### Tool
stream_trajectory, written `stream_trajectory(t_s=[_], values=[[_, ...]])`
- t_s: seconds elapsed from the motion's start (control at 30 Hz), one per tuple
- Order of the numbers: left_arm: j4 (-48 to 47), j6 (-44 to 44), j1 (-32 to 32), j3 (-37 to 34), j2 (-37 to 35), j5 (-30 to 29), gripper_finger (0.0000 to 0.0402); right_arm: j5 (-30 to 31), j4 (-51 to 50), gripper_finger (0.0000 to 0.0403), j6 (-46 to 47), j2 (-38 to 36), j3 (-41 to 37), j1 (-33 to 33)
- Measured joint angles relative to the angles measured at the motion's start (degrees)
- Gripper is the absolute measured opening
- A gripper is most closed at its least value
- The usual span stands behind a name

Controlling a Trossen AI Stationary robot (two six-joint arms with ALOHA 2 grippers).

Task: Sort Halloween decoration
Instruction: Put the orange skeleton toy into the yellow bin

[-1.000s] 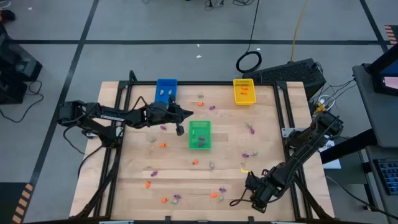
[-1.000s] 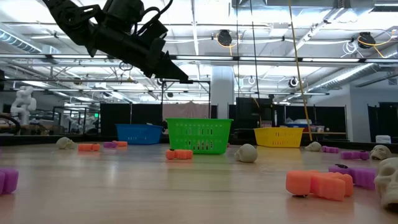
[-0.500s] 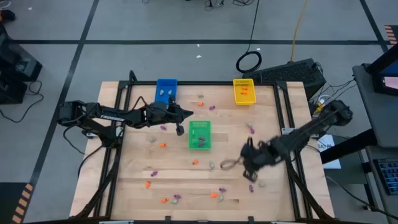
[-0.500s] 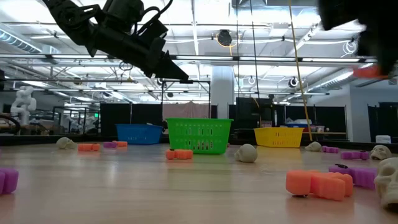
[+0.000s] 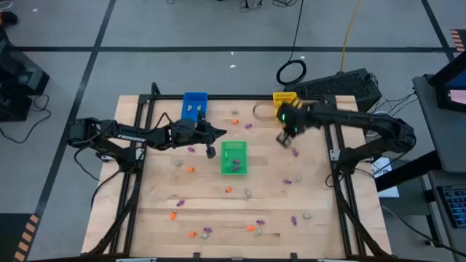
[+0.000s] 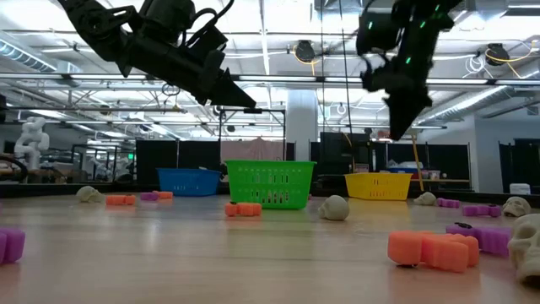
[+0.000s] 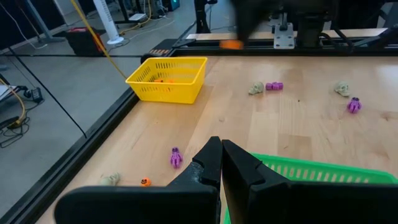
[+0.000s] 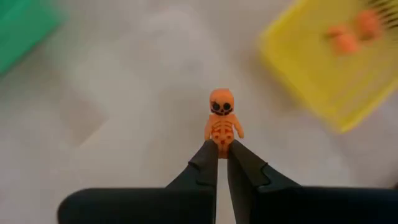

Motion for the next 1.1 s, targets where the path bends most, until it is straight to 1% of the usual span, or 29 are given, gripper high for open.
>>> stream_trajectory(t_s=[0.1, 0.17, 0.33, 0.5, 0.7, 0.93, 1.1], values=[[0.0, 0.0, 0.0, 0.0, 0.0, 0.0, 0.0011, -0.2, 3.8, 0.0004, -7.0, 3.1, 0.0, -8.6], [0.0, 0.0, 0.0, 0.0, 0.0, 0.0, 0.0011, -0.2, 4.4, 0.0004, -10.7, 6.4, 1.3, -12.9], [0.0, 0.0, 0.0, 0.0, 0.0, 0.0, 0.0011, -0.3, 5.6, 0.0004, -17.3, 15.3, 7.8, -19.3], [-0.3, 0.0, 0.0, 0.0, 0.0, 0.0, 0.0011, -0.4, 5.2, 0.0004, -20.9, 22.3, 12.6, -21.8], [-0.4, 0.0, 0.0, 0.0, 0.0, 0.0, 0.0011, -3.5, 5.3, 0.0004, -22.4, 27.3, 12.9, -23.0], [-0.5, 0.0, 0.0, 0.0, 0.0, 0.0, 0.0011, -3.5, 6.5, 0.0007, -22.5, 28.4, 12.9, -24.2], [-0.7, 0.0, 0.0, 0.0, 0.0, 0.0, 0.0011, -3.5, 6.6, 0.0035, -21.9, 28.4, 12.9, -24.7]])
